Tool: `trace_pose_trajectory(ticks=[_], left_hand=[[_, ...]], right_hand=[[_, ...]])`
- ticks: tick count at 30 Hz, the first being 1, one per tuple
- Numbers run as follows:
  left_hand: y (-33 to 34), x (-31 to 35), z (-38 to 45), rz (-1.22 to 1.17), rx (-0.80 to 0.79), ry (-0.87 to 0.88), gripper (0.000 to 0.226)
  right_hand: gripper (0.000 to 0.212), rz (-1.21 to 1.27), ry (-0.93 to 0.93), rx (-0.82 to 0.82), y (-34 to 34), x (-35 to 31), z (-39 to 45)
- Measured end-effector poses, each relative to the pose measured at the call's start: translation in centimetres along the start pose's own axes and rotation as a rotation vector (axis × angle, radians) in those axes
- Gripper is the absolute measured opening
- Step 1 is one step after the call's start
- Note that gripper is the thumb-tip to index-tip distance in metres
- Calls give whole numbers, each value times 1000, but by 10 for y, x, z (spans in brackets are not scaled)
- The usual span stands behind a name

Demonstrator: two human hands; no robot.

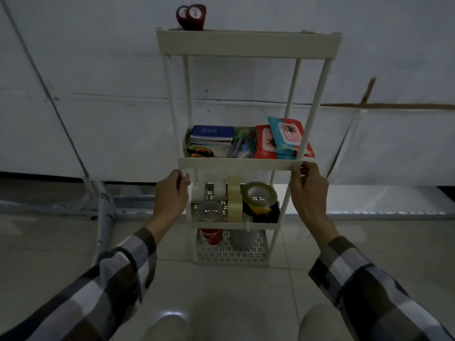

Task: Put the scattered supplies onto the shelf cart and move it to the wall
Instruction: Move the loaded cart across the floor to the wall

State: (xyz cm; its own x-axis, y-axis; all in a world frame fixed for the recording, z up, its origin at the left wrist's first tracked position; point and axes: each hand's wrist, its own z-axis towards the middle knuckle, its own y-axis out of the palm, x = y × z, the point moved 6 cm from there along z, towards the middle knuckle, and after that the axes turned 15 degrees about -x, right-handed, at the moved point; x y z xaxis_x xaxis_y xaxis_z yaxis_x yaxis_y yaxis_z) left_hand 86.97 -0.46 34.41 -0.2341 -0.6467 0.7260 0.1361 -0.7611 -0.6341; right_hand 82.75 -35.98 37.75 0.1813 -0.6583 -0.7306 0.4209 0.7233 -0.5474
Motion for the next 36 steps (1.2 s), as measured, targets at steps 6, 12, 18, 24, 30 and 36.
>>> trace_pose_trajectory(ticks=[6, 12, 18, 24, 30, 36], left_hand=[[2, -11, 0, -41, 45, 45, 13], [16, -24, -7, -69, 42, 50, 16], [60, -63, -48, -113, 161, 34, 29], [147, -155, -95, -128, -94, -222, 56], [173, -200, -75, -103, -140, -294, 8], [172, -201, -62, -12, -214, -238, 3]], right_hand=[[19, -150, -11, -46, 10, 23, -4], [13, -156, -4, -117, 38, 71, -30], [47, -151, 261, -417, 104, 176, -121], [42, -173, 336, -508, 162, 220, -118], [16, -261, 345, -460, 180, 257, -99], [17, -288, 324, -437, 181, 252, -94]])
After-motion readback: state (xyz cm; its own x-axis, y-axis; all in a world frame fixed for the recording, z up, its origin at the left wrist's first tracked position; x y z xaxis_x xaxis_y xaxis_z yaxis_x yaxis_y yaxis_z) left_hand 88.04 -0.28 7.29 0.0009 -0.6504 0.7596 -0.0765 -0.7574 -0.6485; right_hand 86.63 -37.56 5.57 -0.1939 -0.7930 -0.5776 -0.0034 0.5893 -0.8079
